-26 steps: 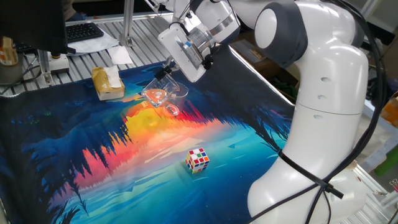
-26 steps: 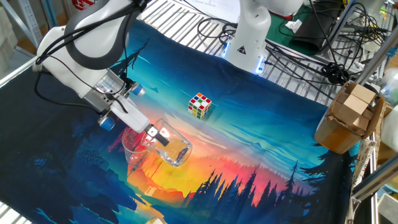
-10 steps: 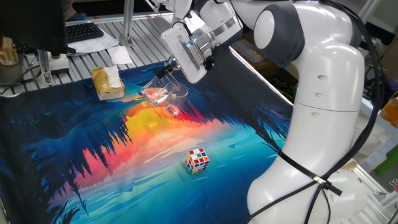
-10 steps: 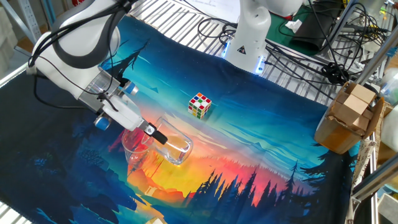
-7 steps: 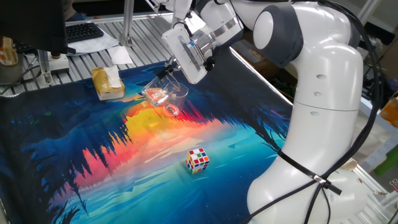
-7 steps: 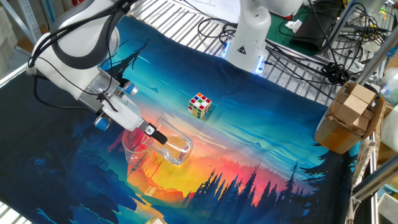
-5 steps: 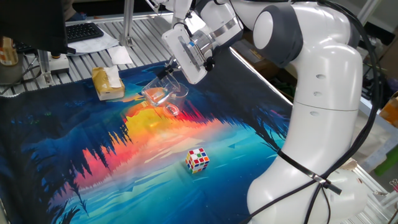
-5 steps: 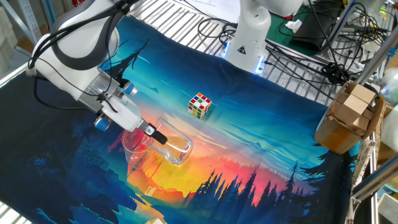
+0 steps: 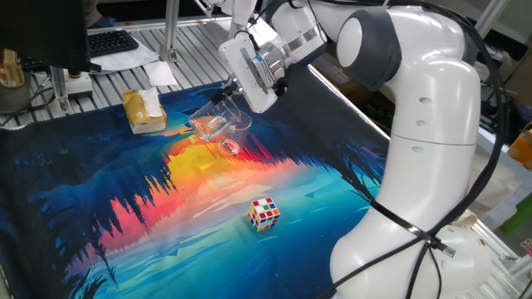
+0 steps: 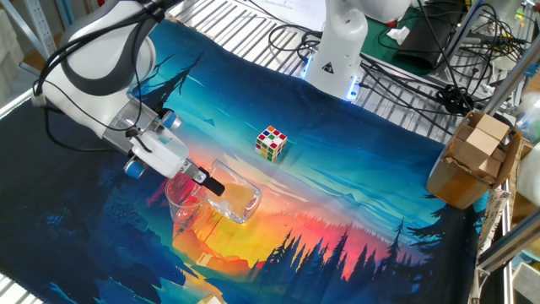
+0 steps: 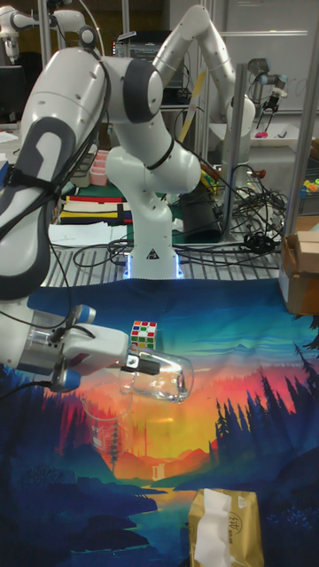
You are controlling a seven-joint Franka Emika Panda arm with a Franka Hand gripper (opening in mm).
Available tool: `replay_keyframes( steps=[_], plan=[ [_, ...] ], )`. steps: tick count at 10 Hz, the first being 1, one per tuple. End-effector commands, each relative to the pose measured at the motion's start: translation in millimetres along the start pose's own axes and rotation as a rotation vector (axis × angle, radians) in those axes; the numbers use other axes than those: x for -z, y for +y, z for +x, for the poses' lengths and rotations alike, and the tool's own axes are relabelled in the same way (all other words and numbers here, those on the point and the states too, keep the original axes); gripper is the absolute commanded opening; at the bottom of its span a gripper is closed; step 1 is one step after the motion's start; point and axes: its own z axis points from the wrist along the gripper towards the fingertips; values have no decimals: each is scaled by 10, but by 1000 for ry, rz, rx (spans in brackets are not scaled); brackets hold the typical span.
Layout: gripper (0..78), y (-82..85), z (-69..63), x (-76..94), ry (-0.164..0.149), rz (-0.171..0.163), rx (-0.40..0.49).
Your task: Pour the water from one cup into another empty cup
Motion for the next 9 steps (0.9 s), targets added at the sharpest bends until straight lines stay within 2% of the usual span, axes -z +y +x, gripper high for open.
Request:
replay_keyframes(
  steps=[1,9],
  plan=[
    [12,26,-15,46,6,-8,-1],
    [12,5,-43,77,34,-55,-36]
  ],
)
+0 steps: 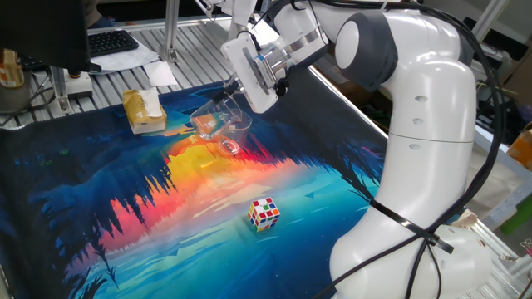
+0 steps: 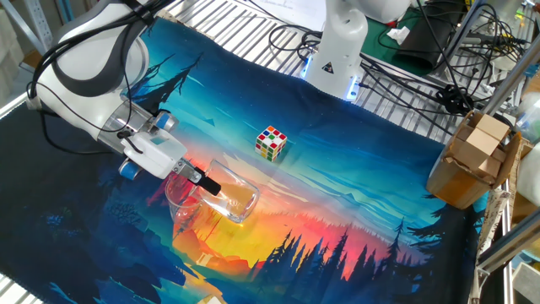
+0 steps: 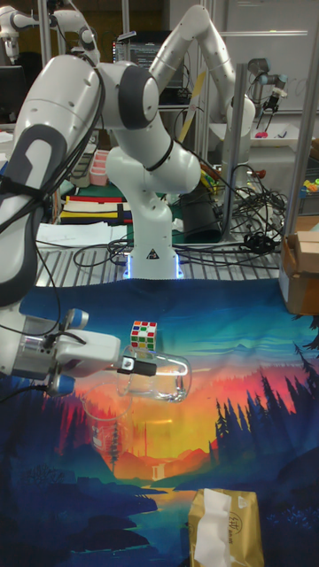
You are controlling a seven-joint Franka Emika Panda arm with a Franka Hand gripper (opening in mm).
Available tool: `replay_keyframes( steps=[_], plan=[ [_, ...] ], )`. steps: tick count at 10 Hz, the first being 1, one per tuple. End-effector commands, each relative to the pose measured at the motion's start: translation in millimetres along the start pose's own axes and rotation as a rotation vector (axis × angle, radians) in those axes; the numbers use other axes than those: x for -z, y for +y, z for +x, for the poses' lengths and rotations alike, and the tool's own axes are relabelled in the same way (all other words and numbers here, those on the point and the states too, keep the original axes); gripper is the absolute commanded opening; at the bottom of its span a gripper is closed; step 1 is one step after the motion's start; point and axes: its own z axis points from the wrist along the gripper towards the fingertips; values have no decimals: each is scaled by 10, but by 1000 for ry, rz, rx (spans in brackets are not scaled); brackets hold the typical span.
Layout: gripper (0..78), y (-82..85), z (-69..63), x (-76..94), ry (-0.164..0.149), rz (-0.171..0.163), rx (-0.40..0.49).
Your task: Pour the water from one cup into another empty cup
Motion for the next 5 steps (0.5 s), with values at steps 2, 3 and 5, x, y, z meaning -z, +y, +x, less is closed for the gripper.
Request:
replay_keyframes(
  steps=[2,3,5],
  plan=[
    [12,18,-1,30,16,-32,-18],
    [12,17,-1,33,18,-36,-21],
    [12,7,2,44,25,-48,-34]
  ],
)
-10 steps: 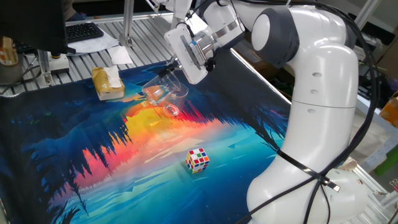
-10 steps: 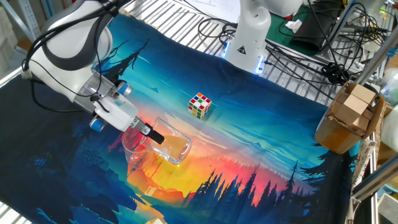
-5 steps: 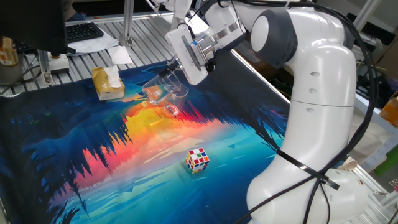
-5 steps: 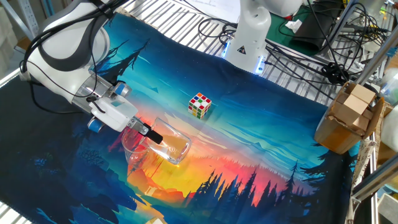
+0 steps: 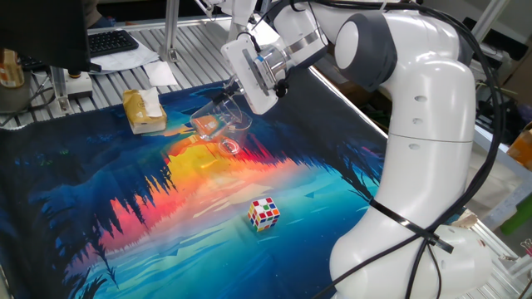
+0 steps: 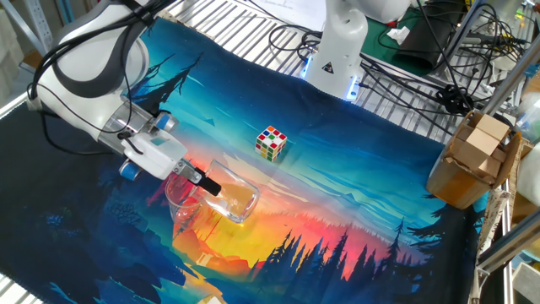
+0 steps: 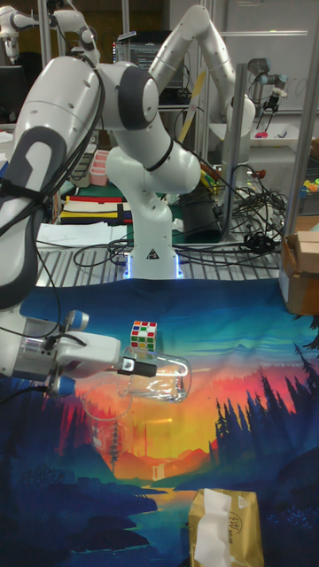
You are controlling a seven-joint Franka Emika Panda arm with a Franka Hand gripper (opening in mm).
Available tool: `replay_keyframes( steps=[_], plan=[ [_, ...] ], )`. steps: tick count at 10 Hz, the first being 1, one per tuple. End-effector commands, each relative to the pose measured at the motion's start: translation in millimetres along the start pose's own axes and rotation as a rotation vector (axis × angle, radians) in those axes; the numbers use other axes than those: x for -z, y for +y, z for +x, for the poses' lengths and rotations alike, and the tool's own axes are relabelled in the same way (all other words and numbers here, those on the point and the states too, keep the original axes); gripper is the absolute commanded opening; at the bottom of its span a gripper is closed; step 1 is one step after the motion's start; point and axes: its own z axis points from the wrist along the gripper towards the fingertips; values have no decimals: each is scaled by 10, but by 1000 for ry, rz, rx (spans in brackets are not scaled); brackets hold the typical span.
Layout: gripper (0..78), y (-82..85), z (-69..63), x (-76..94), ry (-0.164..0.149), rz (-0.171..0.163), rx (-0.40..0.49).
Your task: Pour the water from one cup into another empty cup
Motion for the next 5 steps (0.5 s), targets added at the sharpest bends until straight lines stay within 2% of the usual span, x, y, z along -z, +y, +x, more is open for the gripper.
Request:
replay_keyframes(
  steps=[1,5],
  plan=[
    [12,27,12,64,26,-54,-35],
    [12,6,20,71,35,-78,-50]
  ],
)
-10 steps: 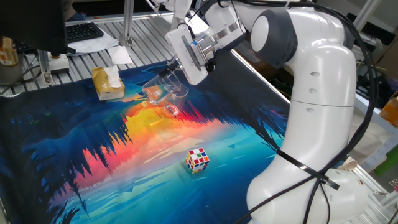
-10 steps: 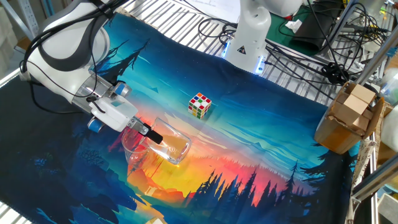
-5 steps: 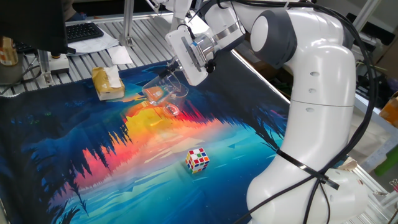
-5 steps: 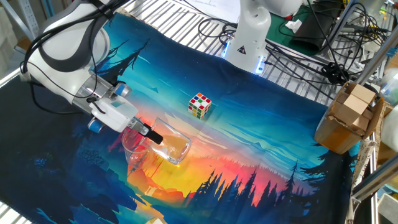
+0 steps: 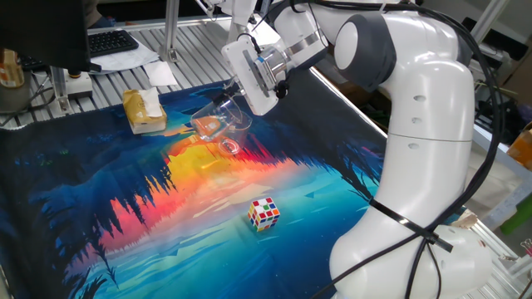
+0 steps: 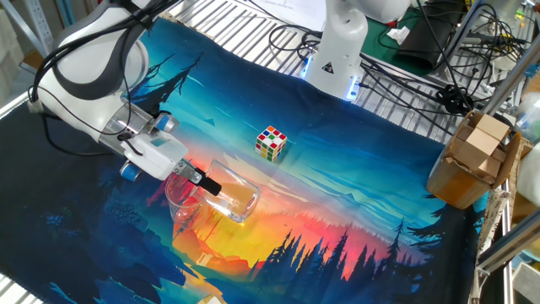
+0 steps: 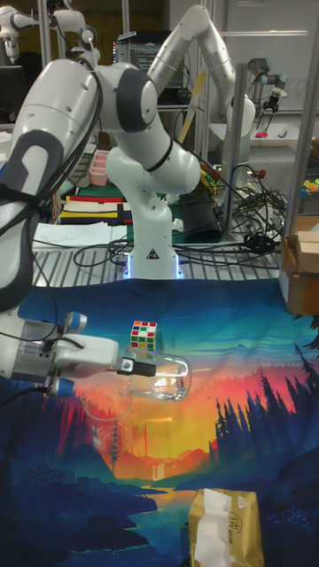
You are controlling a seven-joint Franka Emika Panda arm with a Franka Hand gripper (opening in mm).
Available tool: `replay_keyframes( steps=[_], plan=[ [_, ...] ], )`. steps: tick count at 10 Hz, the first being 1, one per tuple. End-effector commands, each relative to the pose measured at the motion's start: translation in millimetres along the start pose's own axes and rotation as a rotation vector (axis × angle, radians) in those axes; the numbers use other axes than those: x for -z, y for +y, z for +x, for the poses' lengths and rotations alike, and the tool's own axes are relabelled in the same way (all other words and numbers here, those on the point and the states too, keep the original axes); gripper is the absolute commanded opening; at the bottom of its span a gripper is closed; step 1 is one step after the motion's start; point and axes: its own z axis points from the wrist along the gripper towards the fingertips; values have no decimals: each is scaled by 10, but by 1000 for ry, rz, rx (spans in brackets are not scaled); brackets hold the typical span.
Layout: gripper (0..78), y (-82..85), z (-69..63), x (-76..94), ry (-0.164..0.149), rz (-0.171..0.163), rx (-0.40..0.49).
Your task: Pour the water from one cup into another empty cup
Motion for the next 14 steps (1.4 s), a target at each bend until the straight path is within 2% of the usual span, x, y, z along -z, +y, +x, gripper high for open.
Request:
replay_keyframes(
  steps=[1,8,14],
  plan=[
    [12,27,22,56,19,-49,-29],
    [12,-4,-7,102,46,-83,-41],
    [12,-8,-13,108,55,-93,-48]
  ],
)
